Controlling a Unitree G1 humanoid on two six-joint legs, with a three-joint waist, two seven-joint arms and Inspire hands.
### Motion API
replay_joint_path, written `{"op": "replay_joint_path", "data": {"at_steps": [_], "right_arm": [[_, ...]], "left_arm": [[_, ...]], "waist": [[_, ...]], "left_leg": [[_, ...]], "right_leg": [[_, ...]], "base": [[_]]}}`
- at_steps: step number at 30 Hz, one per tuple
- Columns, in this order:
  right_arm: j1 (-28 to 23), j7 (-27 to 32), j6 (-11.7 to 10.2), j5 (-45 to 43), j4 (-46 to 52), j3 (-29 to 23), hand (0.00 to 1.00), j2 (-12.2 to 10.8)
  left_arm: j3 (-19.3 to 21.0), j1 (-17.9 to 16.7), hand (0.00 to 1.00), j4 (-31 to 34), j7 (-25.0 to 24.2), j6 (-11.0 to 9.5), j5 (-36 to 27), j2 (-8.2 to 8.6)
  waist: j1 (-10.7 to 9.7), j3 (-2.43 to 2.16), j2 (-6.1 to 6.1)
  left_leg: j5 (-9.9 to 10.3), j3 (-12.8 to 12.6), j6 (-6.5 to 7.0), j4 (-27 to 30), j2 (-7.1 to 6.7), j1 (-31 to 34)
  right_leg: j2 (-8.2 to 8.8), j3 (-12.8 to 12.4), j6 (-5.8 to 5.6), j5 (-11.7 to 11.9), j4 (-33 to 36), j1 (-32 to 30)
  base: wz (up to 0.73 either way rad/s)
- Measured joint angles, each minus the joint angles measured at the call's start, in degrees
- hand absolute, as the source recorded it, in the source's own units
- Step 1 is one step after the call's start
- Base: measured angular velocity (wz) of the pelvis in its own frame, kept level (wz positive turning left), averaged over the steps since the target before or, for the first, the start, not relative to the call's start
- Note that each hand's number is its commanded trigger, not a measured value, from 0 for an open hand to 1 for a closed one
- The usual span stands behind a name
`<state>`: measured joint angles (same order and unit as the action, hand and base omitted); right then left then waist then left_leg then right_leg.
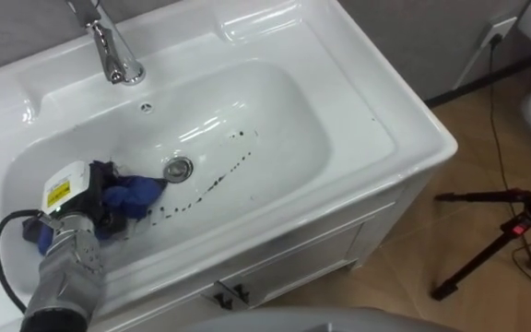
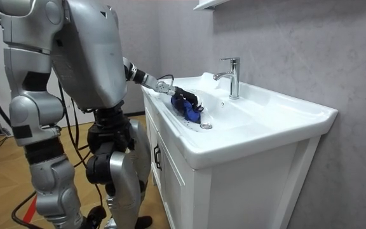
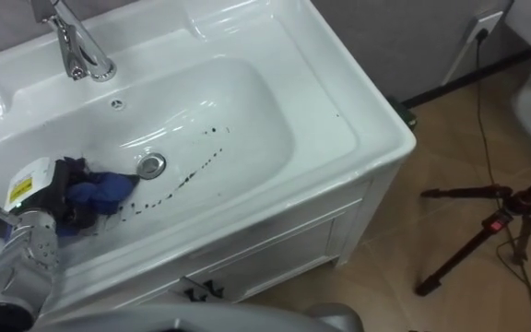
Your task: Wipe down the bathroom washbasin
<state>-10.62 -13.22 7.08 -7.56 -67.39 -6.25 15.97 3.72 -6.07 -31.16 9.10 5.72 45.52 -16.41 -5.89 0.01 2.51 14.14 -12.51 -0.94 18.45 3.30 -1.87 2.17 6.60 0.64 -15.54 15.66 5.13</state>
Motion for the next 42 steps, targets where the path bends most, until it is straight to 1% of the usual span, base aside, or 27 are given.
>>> {"op": "replay_joint_path", "data": {"at_steps": [5, 9, 11, 13, 18, 20, 21, 24, 25, 27, 29, 32, 36, 38, 42], "right_arm": [[-0.1, 0.6, 0.5, 0.0, -0.2, 0.0, 0.0, -0.2], [-0.9, 1.0, 0.8, 0.0, -0.1, 0.3, 0.0, -0.3], [-0.9, 1.4, 1.8, 0.0, -0.1, 0.5, 0.0, -0.4], [-0.8, 1.7, 1.8, 0.0, -0.1, 0.5, 0.0, -0.4], [-0.7, 2.4, 2.0, 0.0, 0.0, 0.9, 0.0, -0.4], [-0.7, 2.6, 2.7, 0.0, 0.1, 2.8, 0.0, -0.4], [-0.7, 2.5, 2.9, 0.0, 0.1, 2.8, 0.0, -0.4], [-0.8, 2.6, 3.0, -1.1, 0.1, 2.8, 0.0, -0.9], [-0.8, 2.6, 3.0, -1.8, 0.2, 2.8, 0.0, -1.3], [-0.8, 2.6, 3.0, -2.1, 0.3, 2.8, 0.0, -1.9], [-0.8, 2.5, 3.0, -2.2, 0.6, 2.8, 0.0, -2.7], [-0.7, 2.4, 3.0, -2.0, 0.6, 2.8, 0.0, -2.9], [-0.7, 2.4, 3.3, -2.4, 0.7, 2.8, 0.0, -3.0], [-0.7, 2.5, 4.3, -2.4, 0.7, 2.8, 0.0, -3.1], [-0.8, 2.6, 5.0, -2.4, 1.0, 2.8, 0.0, -3.6]], "left_arm": [[1.1, -0.1, 1.0, -0.8, 0.6, 0.1, -0.1, 1.63], [1.2, -0.1, 1.0, -1.5, 2.3, 0.1, -1.6, 2.35], [1.2, -0.3, 1.0, -1.5, 3.2, 0.0, -3.4, 2.53], [1.0, -0.4, 1.0, -1.5, 3.7, 0.0, -5.0, 2.52], [0.6, -0.3, 1.0, -1.7, 4.2, -0.2, -8.4, 2.51], [0.5, -0.1, 1.0, -2.3, 4.2, -0.3, -11.2, 2.5], [0.5, 0.0, 1.0, -2.4, 4.1, -0.4, -11.8, 2.52], [0.5, -0.1, 1.0, -2.4, 4.0, -0.8, -12.8, 2.98], [0.5, -0.1, 1.0, -2.4, 3.8, -1.0, -14.0, 3.23], [0.5, -0.1, 1.0, -2.5, 3.7, -1.2, -15.2, 3.58], [0.5, 0.0, 1.0, -2.6, 3.7, -1.9, -16.5, 4.16], [0.5, -0.1, 1.0, -2.7, 3.7, -2.5, -18.1, 4.39], [0.4, 0.1, 1.0, -2.6, 3.6, -3.3, -19.1, 4.48], [0.4, 0.3, 1.0, -2.5, 3.6, -3.3, -19.1, 4.77], [0.4, 1.0, 1.0, -2.6, 3.5, -3.3, -19.1, 5.22]], "waist": [[0.1, -0.01, -0.32], [0.1, -0.08, -0.64], [0.1, -0.36, -1.11], [0.1, -0.44, -1.42], [0.3, -0.43, -1.65], [0.4, -0.42, -1.65], [0.4, -0.42, -1.64], [0.6, -0.42, -1.64], [0.8, -0.39, -1.68], [0.9, -0.31, -1.88], [0.8, -0.25, -2.17], [0.9, -0.23, -2.44], [0.7, -0.13, -2.82], [0.8, -0.14, -2.98], [0.8, -0.11, -3.28]], "left_leg": [[0.0, -0.2, 0.0, -0.1, -0.05, -0.8], [0.0, -0.2, 0.01, -0.1, -0.1, -0.9], [0.0, -0.1, 0.01, -0.1, -0.1, -0.9], [0.0, -0.1, 0.0, -0.1, -0.09, -1.0], [0.0, -0.3, 0.0, -0.1, -0.06, -1.0], [0.0, -0.3, 0.0, -0.1, -0.07, -1.0], [0.0, -0.3, -0.01, -0.2, -0.07, -1.1], [0.0, -0.9, -0.02, -0.4, -0.06, -1.5], [0.0, -1.2, -0.02, -0.5, -0.06, -1.7], [0.0, -1.5, -0.02, -0.7, -0.13, -1.9], [0.0, -1.6, -0.04, -0.9, -0.15, -2.1], [0.0, -1.8, -0.05, -1.2, -0.3, -2.4], [0.0, -1.9, -0.04, -1.3, -0.52, -2.2], [0.0, -2.9, -0.03, -1.2, -0.51, -2.0], [0.0, -3.6, -0.03, -1.2, -0.5, -1.9]], "right_leg": [[0.19, 0.1, -0.1, -0.1, 0.0, 0.6], [0.62, 0.8, -0.16, -0.3, 0.2, 0.8], [0.75, 1.1, -0.14, -0.4, 0.3, 0.8], [0.76, 1.2, -0.12, -0.4, 0.3, 0.9], [0.95, 1.3, -0.13, -0.5, 0.4, 0.8], [0.82, 1.4, -0.14, -0.5, 0.4, 0.8], [0.79, 1.4, -0.14, -0.5, 0.4, 0.8], [0.82, 1.4, -0.19, -0.6, 0.5, 1.0], [0.89, 1.4, -0.23, -0.7, 0.7, 1.0], [1.11, 1.4, -0.31, -1.0, 1.2, 0.9], [1.45, 1.4, -0.34, -1.2, 1.3, 0.9], [1.6, 1.4, -0.43, -1.3, 1.3, 1.0], [1.7, 1.4, -0.63, -1.4, 1.3, 0.8], [1.66, 1.2, -0.68, -1.4, 1.4, 0.5], [1.68, 0.8, -0.74, -1.5, 1.6, 0.1]], "base": [[-0.02], [0.0], [0.0], [0.0], [0.0], [0.0], [0.0], [-0.04], [-0.07], [-0.03], [0.0], [0.0], [0.0], [-0.03], [-0.04]]}}
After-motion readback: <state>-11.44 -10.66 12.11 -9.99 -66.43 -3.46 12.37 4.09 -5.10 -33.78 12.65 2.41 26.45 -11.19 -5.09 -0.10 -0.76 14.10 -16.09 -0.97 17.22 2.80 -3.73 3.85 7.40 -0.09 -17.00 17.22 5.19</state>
